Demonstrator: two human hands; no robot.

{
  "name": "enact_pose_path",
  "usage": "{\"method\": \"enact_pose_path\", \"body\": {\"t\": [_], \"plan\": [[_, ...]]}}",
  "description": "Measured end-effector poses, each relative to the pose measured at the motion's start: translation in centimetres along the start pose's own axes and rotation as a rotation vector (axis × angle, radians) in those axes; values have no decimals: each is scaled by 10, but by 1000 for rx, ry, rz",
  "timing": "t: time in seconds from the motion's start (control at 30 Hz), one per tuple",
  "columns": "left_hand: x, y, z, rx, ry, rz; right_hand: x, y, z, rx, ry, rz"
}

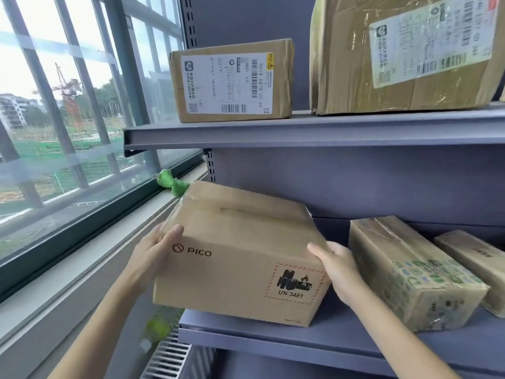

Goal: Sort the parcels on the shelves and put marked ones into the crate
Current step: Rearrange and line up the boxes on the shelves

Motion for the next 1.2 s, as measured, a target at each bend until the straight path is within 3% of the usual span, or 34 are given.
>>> {"method": "enact_pose_path", "body": {"t": [0.33, 0.53, 0.7, 0.9, 1.03, 1.2], "plan": [[66, 0, 58, -151, 285, 64, -34, 20, 7, -99, 240, -170], [70, -10, 71, -198, 230, -48, -33, 25, 7, -100, 229, -183], [71, 0, 70, -372, 84, -348, -25, 39, 4, -92, 162, -177], [101, -6, 58, -231, 179, -224, -6, 82, -3, -97, 187, -139], [114, 3, 51, -238, 137, -167, 1, 112, -2, -144, 205, -44], [138, 56, 13, -65, -57, -152, -34, 80, 1, -133, 145, -158]]}}
Point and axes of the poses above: each hand's wrist, its own y-axis away from the middle knuckle, its own x-axis out of the palm, z = x × y, the point moved 6 cm from there along -y, towards the middle knuckle
